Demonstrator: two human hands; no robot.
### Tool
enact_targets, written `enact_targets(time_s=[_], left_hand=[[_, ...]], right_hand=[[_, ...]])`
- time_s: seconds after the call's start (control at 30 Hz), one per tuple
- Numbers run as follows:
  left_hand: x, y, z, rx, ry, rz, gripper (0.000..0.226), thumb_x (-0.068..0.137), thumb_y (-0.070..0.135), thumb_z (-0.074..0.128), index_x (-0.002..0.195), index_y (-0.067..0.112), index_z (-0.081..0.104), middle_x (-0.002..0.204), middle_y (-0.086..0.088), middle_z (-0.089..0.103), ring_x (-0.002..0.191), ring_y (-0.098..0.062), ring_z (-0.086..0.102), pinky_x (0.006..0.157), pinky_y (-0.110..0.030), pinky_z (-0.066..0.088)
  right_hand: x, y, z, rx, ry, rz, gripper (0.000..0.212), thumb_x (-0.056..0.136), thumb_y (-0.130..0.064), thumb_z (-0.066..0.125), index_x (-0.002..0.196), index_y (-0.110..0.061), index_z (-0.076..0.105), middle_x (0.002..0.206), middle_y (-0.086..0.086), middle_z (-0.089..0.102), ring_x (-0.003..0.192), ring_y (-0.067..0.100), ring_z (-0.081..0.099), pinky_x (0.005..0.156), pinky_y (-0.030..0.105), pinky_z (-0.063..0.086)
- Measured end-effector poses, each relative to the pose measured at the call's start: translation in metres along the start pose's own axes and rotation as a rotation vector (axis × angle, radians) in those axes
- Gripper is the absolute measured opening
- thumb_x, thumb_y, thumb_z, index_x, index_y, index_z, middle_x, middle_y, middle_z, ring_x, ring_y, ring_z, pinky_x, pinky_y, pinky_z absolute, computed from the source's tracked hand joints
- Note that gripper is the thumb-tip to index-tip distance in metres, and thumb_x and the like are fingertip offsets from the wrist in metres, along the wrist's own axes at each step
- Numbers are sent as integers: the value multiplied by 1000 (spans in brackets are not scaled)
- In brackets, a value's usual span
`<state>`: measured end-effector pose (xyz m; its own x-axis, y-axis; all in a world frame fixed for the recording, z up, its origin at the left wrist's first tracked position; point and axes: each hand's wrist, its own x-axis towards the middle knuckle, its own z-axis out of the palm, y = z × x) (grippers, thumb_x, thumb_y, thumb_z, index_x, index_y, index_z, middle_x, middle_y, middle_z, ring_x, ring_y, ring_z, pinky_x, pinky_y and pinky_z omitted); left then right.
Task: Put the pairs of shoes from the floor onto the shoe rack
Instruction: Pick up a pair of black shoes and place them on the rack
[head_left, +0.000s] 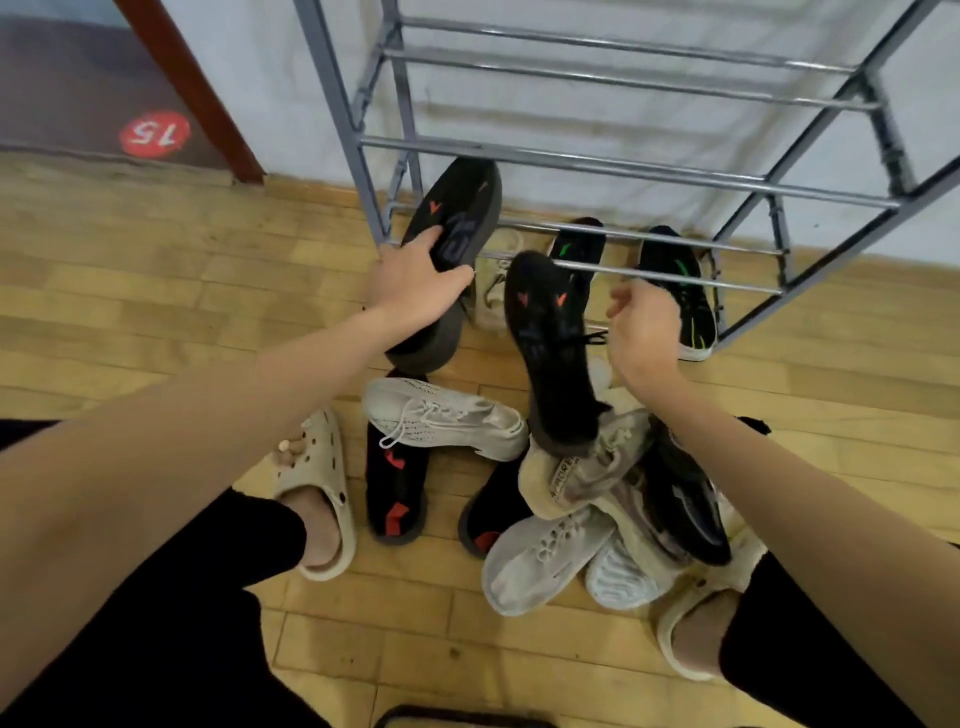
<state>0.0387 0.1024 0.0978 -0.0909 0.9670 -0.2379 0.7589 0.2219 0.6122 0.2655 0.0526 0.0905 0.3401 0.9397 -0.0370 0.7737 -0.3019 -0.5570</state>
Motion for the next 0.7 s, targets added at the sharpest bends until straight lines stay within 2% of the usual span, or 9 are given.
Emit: enact_targets(time_s=[0.07,0.13,0.2,0.27,0.37,0.47,0.53,0.63,0.7], left_hand=[[8,-2,6,7,-19,-49,77,73,58,48,145,36,34,142,-4,49,126,-33,47,98,-45,47],[9,-10,12,-46,-26,-99,79,71,59,47,145,36,35,139,-2,52,124,-32,48,97,-45,49],[5,-22,20,-82,-31,-128,77,74,57,49,146,36,34,140,-3,49,127,-33,44,102,-44,45],[0,-36,31,-53,-24,-134,70,83,48,54,148,36,30,140,-11,42,128,-37,36,104,-41,39],[-6,-48,36,32,30,-97,68,86,45,57,148,38,29,134,-17,39,124,-39,35,101,-43,38],[-8,-53,38,20,45,-73,68,84,44,58,147,38,31,131,-19,41,122,-39,38,100,-43,41],[-9,-52,38,13,45,-65,68,84,44,58,147,38,32,130,-18,42,122,-39,38,99,-43,41],[-12,-49,35,10,51,-56,69,83,44,59,146,40,32,129,-18,43,121,-39,38,97,-43,41],[-12,-45,31,0,60,-50,69,82,44,59,146,40,33,128,-17,44,120,-38,38,97,-44,41]], right_hand=[[6,-4,16,-141,-119,-43,23,95,-5,41,106,5,59,107,23,63,101,39,60,77,36,45],[7,-2,41,-198,-296,-45,28,97,-21,42,102,1,57,112,26,60,105,41,58,78,36,44],[1,3,67,-297,-487,-2,46,94,-42,46,120,-5,50,134,29,44,124,44,42,98,46,39],[-7,8,83,-421,-593,30,71,85,-55,57,138,-13,35,148,27,23,137,46,22,108,54,26],[-13,13,90,-491,-583,62,84,82,-54,63,147,-19,22,153,27,12,140,48,16,108,56,26],[-14,19,91,-502,-634,87,85,84,-54,60,149,-20,16,147,25,27,128,46,38,97,50,41],[-14,21,89,-449,-646,103,81,83,-53,60,147,-21,21,139,21,38,120,41,48,89,46,46],[-18,20,74,-317,-514,110,68,81,-47,59,140,-24,35,128,16,46,106,38,54,81,41,48],[-27,20,63,-234,-442,103,69,81,-47,56,143,-29,33,125,15,46,100,38,56,79,40,48]])
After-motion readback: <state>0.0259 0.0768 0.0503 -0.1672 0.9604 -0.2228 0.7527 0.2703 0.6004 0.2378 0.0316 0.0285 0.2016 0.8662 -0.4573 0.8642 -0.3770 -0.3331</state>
